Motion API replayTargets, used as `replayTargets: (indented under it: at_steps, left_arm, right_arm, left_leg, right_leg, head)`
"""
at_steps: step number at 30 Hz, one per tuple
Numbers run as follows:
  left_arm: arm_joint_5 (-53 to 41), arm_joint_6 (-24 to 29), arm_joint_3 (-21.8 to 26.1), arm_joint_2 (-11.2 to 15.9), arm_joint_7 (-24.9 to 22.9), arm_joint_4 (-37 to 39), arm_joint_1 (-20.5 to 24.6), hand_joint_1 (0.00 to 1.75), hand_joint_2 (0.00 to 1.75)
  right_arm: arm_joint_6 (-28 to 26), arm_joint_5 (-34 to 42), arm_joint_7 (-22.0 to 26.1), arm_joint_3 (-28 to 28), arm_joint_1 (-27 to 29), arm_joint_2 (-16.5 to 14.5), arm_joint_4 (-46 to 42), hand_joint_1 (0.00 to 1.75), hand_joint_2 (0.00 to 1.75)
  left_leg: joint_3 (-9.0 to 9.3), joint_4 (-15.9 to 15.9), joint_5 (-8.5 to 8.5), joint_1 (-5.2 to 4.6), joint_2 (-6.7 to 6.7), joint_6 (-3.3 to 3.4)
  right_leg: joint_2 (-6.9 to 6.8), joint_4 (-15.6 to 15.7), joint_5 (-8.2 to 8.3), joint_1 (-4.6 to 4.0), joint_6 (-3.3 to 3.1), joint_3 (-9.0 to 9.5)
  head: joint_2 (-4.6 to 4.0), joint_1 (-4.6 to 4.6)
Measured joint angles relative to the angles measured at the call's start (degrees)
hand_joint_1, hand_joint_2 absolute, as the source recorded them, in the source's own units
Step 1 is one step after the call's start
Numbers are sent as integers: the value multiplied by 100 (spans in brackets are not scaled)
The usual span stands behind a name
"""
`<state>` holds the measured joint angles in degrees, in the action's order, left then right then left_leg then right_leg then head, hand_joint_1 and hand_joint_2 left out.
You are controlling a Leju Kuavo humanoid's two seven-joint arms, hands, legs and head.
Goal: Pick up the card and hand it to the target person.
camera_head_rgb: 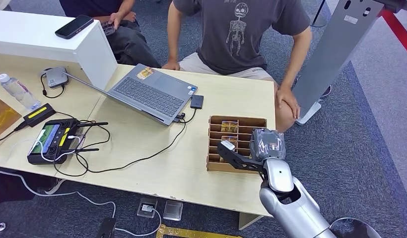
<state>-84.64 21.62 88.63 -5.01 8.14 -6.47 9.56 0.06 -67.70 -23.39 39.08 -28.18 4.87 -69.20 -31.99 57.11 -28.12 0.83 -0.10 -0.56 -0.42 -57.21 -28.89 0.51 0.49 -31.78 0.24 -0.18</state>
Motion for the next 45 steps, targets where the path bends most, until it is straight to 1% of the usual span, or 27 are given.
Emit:
replayTargets:
  at_steps: [4, 7, 18, 21, 24, 29, 34, 39, 45]
  left_arm:
    - [3, 4, 0, 0, -5, 0, 0, 0, 0]
    - [3, 4, 0, 0, -5, 0, 0, 0, 0]
    - [12, 8, 0, 0, -4, 0, 0, 0, 0]
    - [19, 4, 0, 0, 7, 0, -1, 0, 0]
    - [32, -2, 0, 0, 36, 0, -2, 0, 0]
    - [74, -18, 0, 0, 68, 0, -3, 0, 0]
    - [81, -54, 0, 0, 81, 0, -5, 0, 0]
    - [85, -69, 0, 0, 95, 0, -6, 0, 0]
    - [31, -105, -2, 0, 99, 0, -7, 0, 0]
  right_arm:
    - [1, -2, 0, 7, -6, -7, 0, 134, 175]
    - [2, -2, 0, 7, -6, -7, 0, 138, 175]
    - [20, -4, 0, 9, -19, -31, -10, 167, 175]
    - [142, -4, -4, 8, -26, -25, -125, 171, 175]
    - [446, 58, -2, 7, -66, 8, -430, 173, 175]
    - [920, 303, 2, 8, -205, 136, -1135, 175, 175]
    - [1084, 536, -5, 4, -305, 273, -1663, 174, 175]
    - [1103, 758, -62, -17, -361, 436, -2133, 168, 175]
    - [833, 937, -51, -89, -470, 559, -2456, 161, 175]
  left_leg:
    - [2, 0, 0, 0, 0, 0]
    - [3, 0, 1, 0, 0, 0]
    - [3, 0, 1, 0, 0, 0]
    - [3, 0, 1, 0, 0, 0]
    - [2, 1, 1, 0, 0, 0]
    - [1, 1, 1, 0, 1, 0]
    - [2, 1, 1, 0, 1, 0]
    - [2, 1, 1, 0, 1, 0]
    - [1, 1, 1, 0, 1, 0]
  right_leg:
    - [0, 0, 0, 0, 0, 2]
    - [0, 0, 0, 0, 0, 3]
    - [0, 0, 0, 0, 0, 3]
    - [0, -1, 0, 0, 0, 3]
    - [0, -1, 1, 0, 0, 1]
    - [1, -1, 0, 0, 0, -1]
    - [1, 0, 0, 0, 0, 0]
    - [1, 0, 0, 0, 0, 0]
    - [1, -1, 0, 0, 0, 0]
  head:
    - [0, -1]
    - [0, 1]
    - [0, -1]
    - [0, 2]
    - [0, 0]
    - [0, -2]
    - [0, 1]
    - [0, 1]
    - [0, -3]
